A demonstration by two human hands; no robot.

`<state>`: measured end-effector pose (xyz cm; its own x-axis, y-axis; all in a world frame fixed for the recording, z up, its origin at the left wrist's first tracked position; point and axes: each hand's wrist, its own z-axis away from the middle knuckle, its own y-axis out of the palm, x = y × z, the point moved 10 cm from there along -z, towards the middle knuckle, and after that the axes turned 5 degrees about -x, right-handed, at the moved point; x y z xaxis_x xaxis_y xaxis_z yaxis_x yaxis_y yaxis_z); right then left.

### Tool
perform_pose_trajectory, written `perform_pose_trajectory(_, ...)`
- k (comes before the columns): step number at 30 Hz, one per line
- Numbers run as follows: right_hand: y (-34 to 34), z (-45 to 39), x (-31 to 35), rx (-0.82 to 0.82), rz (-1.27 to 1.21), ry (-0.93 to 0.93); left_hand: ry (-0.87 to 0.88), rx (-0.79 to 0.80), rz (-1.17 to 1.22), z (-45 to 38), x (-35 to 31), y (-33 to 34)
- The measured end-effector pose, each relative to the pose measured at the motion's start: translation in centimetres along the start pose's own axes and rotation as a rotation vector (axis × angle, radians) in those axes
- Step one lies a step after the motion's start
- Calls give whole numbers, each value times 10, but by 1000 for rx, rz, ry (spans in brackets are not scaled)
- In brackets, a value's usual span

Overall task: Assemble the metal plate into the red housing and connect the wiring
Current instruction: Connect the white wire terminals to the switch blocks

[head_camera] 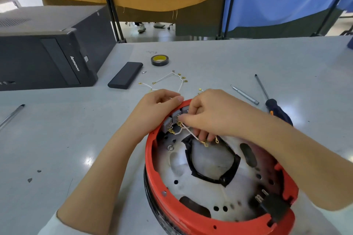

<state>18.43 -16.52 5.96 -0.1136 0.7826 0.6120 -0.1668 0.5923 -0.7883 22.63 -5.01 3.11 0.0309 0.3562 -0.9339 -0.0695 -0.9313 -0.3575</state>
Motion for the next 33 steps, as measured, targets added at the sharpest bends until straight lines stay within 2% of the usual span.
perform_pose_trajectory(2, -17, -8, -5, 0, -153, 5, -1, 15, 27, 2, -1, 1)
perform_pose_trajectory(6, -64, -34, -31, -137, -398, 0, -2, 50, 69, 2, -1, 4)
perform_pose_trajectory(9, -71, -57, -67, -190, -353, 55, -11, 51, 73, 2, 1, 4)
perform_pose_trajectory(14, -44, -87, -110, -185, -6, 91, -17, 55, 71, 1, 3, 4)
perform_pose_trajectory(23, -49, -93, -129, -322, 53, 92, -34, 87, 114, 0, 6, 7)
perform_pose_trajectory(27, -48, -93, -133, -317, -27, 112, -39, 103, 136, -2, 7, 9)
perform_pose_trajectory(33, -54, -89, -126, -286, -341, 88, -22, 118, 165, -2, 7, 11)
